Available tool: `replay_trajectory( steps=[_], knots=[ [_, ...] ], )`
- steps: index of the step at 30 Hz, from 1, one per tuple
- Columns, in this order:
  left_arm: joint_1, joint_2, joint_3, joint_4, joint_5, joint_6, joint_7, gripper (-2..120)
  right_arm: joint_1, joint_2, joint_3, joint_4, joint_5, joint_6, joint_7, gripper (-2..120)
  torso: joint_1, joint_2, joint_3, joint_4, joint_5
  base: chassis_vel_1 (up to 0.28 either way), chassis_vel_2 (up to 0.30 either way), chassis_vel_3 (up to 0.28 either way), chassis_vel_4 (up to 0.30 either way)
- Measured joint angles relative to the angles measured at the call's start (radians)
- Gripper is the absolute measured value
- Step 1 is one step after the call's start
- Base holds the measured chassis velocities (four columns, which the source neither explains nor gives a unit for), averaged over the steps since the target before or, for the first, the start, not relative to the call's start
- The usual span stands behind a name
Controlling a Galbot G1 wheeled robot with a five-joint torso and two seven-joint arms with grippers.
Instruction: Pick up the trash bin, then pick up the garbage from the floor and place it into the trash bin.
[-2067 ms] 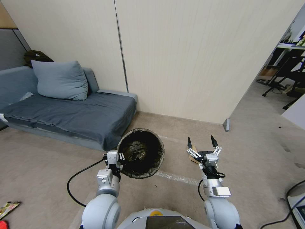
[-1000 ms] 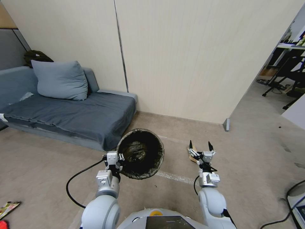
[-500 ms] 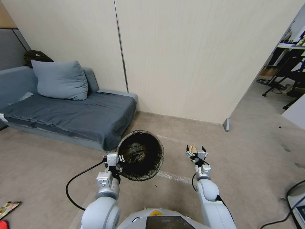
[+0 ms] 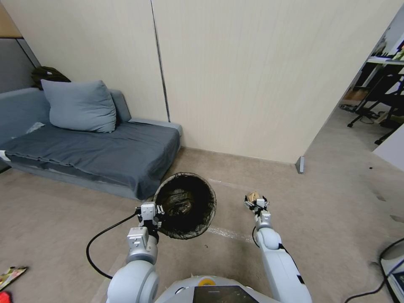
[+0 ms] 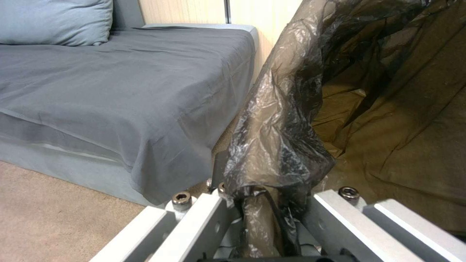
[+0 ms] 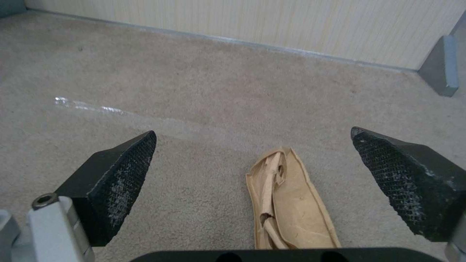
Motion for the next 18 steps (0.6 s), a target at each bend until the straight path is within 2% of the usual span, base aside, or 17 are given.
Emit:
replay_trajectory(
  steps=[4, 12, 15, 18],
  knots=[
    [0.003, 0.003, -0.004, 0.000, 0.000, -0.001, 0.000, 2, 0.045, -0.003, -0.001, -0.106, -0.013, 0.023, -0.008, 100, 0.000, 0.000, 0.000, -0.0001, -0.0002, 0.000, 0.000, 0.000, 0.000],
    [0.012, 0.005, -0.001, 0.001, 0.005, -0.004, -0.001, 2, 0.093, 0.000, 0.002, -0.235, -0.031, 0.049, -0.013, 100, 0.000, 0.000, 0.000, 0.0000, 0.0001, 0.000, 0.000, 0.000, 0.000],
    [0.020, 0.006, 0.001, 0.005, 0.011, -0.013, -0.002, 2, 0.132, 0.003, 0.011, -0.326, -0.046, 0.064, -0.010, 100, 0.000, 0.000, 0.000, 0.0000, 0.0000, 0.000, 0.000, 0.000, 0.000],
    [0.022, 0.007, 0.001, 0.005, 0.012, -0.015, -0.002, 2, 0.145, 0.004, 0.014, -0.357, -0.050, 0.070, -0.010, 100, 0.000, 0.000, 0.000, 0.0000, 0.0000, 0.000, 0.000, 0.000, 0.000]
  ],
)
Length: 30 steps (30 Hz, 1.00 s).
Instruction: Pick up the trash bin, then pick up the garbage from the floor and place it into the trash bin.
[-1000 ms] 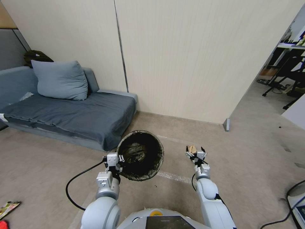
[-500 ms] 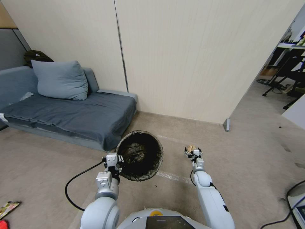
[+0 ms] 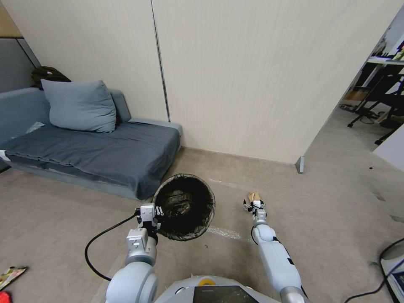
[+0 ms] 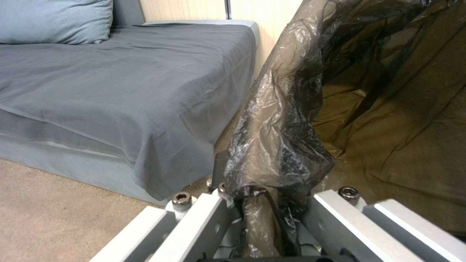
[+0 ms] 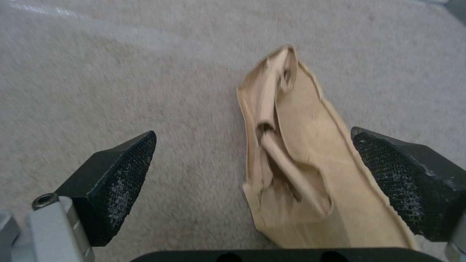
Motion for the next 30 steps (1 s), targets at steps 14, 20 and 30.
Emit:
replay_trajectory(
  steps=[14, 20, 30],
  knots=[
    [0.015, 0.002, -0.003, -0.004, 0.002, -0.005, -0.003, 2, 0.071, 0.000, 0.022, -0.184, -0.024, 0.060, -0.006, 79, 0.000, 0.000, 0.000, 0.0000, 0.0000, 0.000, 0.000, 0.000, 0.000],
    [0.024, 0.000, -0.003, -0.005, 0.010, -0.007, -0.004, 2, 0.095, -0.013, 0.028, -0.254, -0.022, 0.101, -0.016, 40, 0.000, 0.000, 0.000, -0.0003, -0.0002, 0.000, 0.000, 0.000, 0.000],
    [0.038, 0.000, -0.005, -0.013, 0.013, -0.009, -0.004, 2, 0.126, -0.021, 0.025, -0.302, -0.024, 0.128, -0.026, 7, 0.000, 0.000, 0.000, 0.0002, 0.0002, 0.000, 0.000, 0.000, 0.000]
  ],
)
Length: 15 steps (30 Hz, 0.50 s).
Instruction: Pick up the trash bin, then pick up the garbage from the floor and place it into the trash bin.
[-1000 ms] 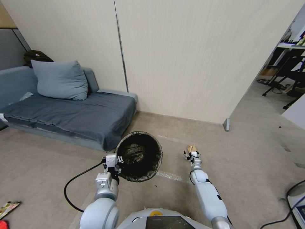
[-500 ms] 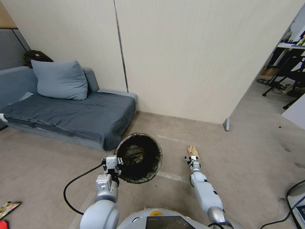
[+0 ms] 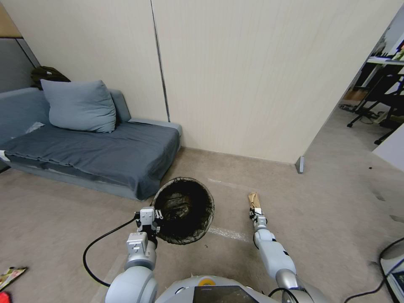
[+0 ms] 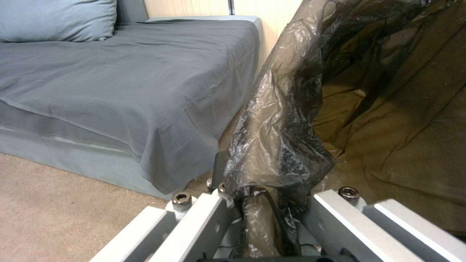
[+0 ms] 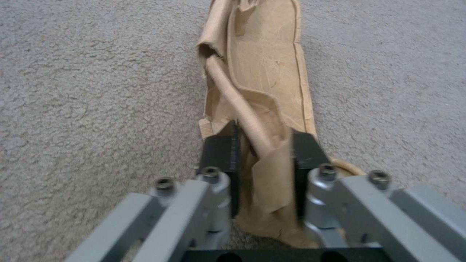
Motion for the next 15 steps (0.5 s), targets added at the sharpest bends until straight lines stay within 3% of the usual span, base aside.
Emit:
replay_trajectory(
  steps=[2, 10, 15],
  knots=[
    [0.002, 0.001, -0.002, -0.001, 0.000, -0.001, -0.001, 2, 0.001, 0.000, 0.000, 0.000, 0.000, 0.002, 0.000, 0, 0.000, 0.000, 0.000, -0.0001, -0.0002, 0.000, 0.000, 0.000, 0.000],
    [0.001, 0.001, -0.001, -0.001, 0.001, -0.004, -0.001, 2, -0.018, 0.005, -0.001, 0.033, -0.001, 0.013, 0.003, 0, 0.000, 0.000, 0.000, -0.0001, 0.0001, 0.000, 0.000, 0.000, 0.000],
    [-0.005, 0.003, 0.003, 0.009, 0.001, -0.005, -0.001, 2, -0.079, 0.010, -0.004, 0.147, 0.017, 0.017, 0.021, 0, 0.000, 0.000, 0.000, -0.0004, -0.0001, 0.000, 0.000, 0.000, 0.000]
  ],
)
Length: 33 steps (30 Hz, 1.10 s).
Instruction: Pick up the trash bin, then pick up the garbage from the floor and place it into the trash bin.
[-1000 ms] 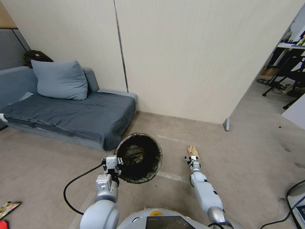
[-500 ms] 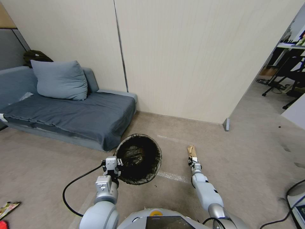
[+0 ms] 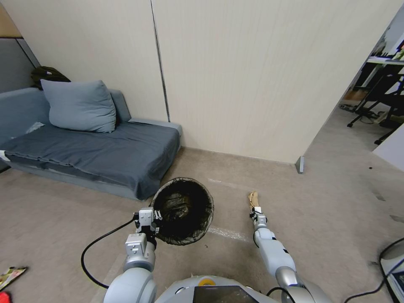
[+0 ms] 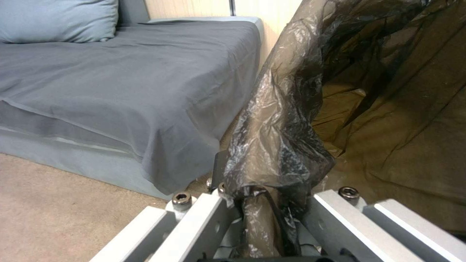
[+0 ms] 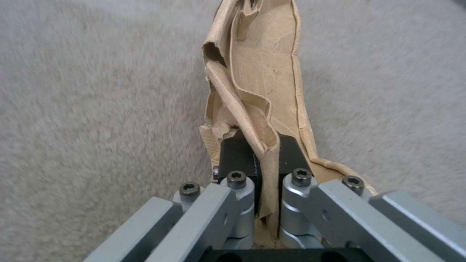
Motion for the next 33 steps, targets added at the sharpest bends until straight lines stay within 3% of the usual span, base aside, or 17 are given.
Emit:
replay_trajectory(
  steps=[5, 11, 12, 14, 16, 18, 19, 23, 27, 33],
  knots=[
    [-0.010, 0.004, 0.003, 0.012, -0.003, 0.000, 0.000, 2, -0.080, 0.004, -0.009, 0.205, 0.036, -0.003, 0.011, 0, 0.000, 0.000, 0.000, 0.0004, -0.0004, 0.000, 0.000, 0.000, 0.000],
    [-0.029, 0.006, 0.005, 0.028, -0.023, 0.003, -0.005, 2, -0.211, 0.011, -0.029, 0.596, 0.085, -0.005, -0.020, 0, 0.000, 0.000, 0.000, 0.0001, -0.0006, 0.000, 0.000, 0.000, 0.000],
    [-0.029, 0.006, 0.005, 0.028, -0.023, 0.003, -0.005, 2, -0.211, 0.011, -0.029, 0.596, 0.085, -0.005, -0.020, 0, 0.000, 0.000, 0.000, 0.0001, -0.0006, 0.000, 0.000, 0.000, 0.000],
    [-0.034, 0.007, 0.006, 0.032, -0.036, 0.011, -0.007, 2, -0.279, 0.014, -0.046, 0.775, 0.112, 0.030, -0.095, 0, 0.000, 0.000, 0.000, 0.0001, 0.0002, 0.000, 0.000, 0.000, 0.000],
    [-0.036, 0.008, 0.006, 0.032, -0.039, 0.013, -0.007, 2, -0.298, 0.013, -0.051, 0.824, 0.118, 0.042, -0.121, 0, 0.000, 0.000, 0.000, 0.0002, 0.0000, 0.000, 0.000, 0.000, 0.000],
    [-0.040, 0.012, 0.007, 0.033, -0.048, 0.021, -0.008, 2, -0.370, 0.007, -0.075, 0.991, 0.143, 0.078, -0.211, 0, 0.000, 0.000, 0.000, 0.0000, -0.0003, 0.000, 0.000, 0.000, 0.000],
    [-0.040, 0.012, 0.007, 0.033, -0.048, 0.021, -0.008, 2, -0.370, 0.007, -0.075, 0.991, 0.143, 0.078, -0.211, 0, 0.000, 0.000, 0.000, 0.0000, -0.0003, 0.000, 0.000, 0.000, 0.000],
    [-0.044, 0.014, 0.010, 0.042, -0.052, 0.024, -0.008, 2, -0.490, -0.023, -0.151, 1.211, 0.161, 0.113, -0.275, 0, 0.000, 0.000, 0.000, 0.0000, 0.0002, 0.000, 0.000, 0.000, 0.000],
    [-0.050, 0.014, 0.017, 0.053, -0.052, 0.023, -0.009, 2, -0.566, -0.065, -0.251, 1.318, 0.184, 0.123, -0.289, 0, 0.000, 0.000, 0.000, 0.0003, 0.0001, 0.000, 0.000, 0.000, 0.000],
    [-0.053, 0.013, 0.028, 0.055, -0.050, 0.023, -0.009, 2, -0.612, -0.093, -0.347, 1.348, 0.178, 0.144, -0.324, 0, 0.000, 0.000, 0.000, 0.0001, 0.0000, 0.000, 0.000, 0.000, 0.000]
  ],
)
